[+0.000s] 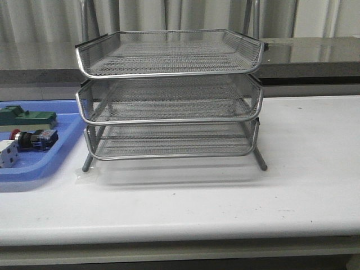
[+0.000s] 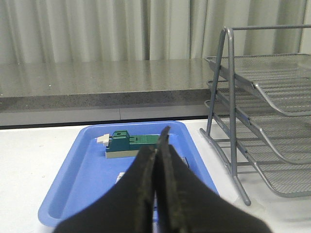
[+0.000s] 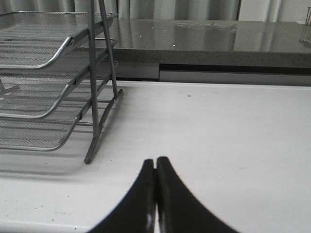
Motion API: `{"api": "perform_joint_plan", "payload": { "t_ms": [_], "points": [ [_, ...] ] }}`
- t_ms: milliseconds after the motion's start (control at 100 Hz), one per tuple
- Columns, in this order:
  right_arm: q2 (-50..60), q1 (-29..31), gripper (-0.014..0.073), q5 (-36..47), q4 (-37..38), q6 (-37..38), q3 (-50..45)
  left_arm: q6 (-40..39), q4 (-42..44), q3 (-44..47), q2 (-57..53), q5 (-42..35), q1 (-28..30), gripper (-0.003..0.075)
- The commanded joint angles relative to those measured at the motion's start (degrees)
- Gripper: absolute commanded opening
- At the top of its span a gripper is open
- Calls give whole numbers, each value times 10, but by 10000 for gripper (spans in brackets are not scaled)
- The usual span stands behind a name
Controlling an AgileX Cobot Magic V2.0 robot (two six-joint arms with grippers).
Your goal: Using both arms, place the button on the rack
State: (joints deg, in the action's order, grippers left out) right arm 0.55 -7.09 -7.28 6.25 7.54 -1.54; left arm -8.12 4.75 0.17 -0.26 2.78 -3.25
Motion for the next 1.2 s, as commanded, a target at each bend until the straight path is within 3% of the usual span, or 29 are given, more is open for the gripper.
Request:
{"api": "perform_joint_plan", "payload": {
  "t_ms": [0, 500, 860, 990, 1190],
  "points": [
    [9, 4, -69, 50, 4, 0, -1, -6, 0, 20, -18, -45, -4, -20],
    [9, 4, -69, 52, 4, 0, -1, -6, 0, 20, -18, -45, -4, -20],
    [9, 4, -69, 109, 3, 0, 6, -6, 0, 20, -18, -45, -4, -20],
    [1, 4, -69, 63, 2, 0, 54, -6, 0, 20, -18, -45, -4, -20],
    [-69, 4, -69, -82, -41, 0, 184, -6, 0, 20, -18, -45, -4, -20]
  ]
}}
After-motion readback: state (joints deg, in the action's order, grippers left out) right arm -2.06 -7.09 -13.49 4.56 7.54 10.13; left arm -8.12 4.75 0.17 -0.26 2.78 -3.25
